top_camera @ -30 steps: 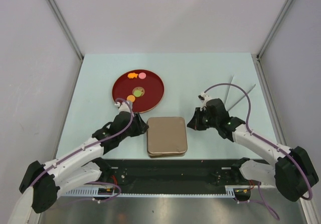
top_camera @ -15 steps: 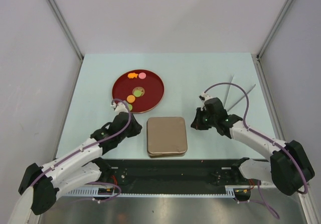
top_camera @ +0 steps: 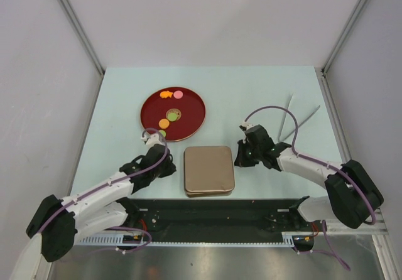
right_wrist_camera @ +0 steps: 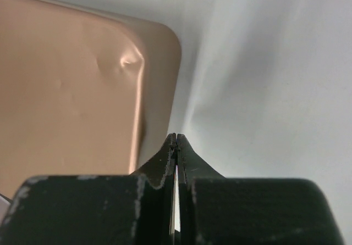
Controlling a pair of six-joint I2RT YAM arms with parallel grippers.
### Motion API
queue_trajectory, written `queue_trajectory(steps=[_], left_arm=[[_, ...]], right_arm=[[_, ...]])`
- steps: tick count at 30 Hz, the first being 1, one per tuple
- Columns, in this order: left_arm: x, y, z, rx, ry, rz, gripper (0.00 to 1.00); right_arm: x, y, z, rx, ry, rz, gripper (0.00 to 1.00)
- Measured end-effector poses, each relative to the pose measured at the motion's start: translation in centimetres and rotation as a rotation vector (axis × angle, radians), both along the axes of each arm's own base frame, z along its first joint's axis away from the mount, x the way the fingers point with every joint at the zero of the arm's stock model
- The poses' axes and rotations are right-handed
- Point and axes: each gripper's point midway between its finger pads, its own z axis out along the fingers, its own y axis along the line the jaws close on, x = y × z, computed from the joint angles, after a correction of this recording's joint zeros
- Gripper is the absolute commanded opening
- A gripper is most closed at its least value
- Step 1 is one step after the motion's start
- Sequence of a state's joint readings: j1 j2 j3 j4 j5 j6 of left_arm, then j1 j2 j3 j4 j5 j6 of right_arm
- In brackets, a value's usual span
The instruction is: Pack the cookies
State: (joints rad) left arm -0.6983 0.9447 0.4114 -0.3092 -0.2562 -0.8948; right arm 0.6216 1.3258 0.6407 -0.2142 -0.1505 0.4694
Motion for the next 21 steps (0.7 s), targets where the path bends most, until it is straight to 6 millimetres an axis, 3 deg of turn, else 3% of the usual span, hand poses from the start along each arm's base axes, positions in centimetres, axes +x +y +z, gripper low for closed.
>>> queue_trajectory(steps=[7, 21], left_arm=[[-0.3, -0.6, -1.3, -0.01, 0.034, -0.02, 0.0], [0.0, -2.5, -1.1, -0.077, 0.033, -0.069, 0.01]], right_arm=[[0.4, 1.2, 0.5, 0.012, -0.015, 0.023, 0.0], [0.5, 2.2, 1.3, 0.027, -0.031, 0.045, 0.0]])
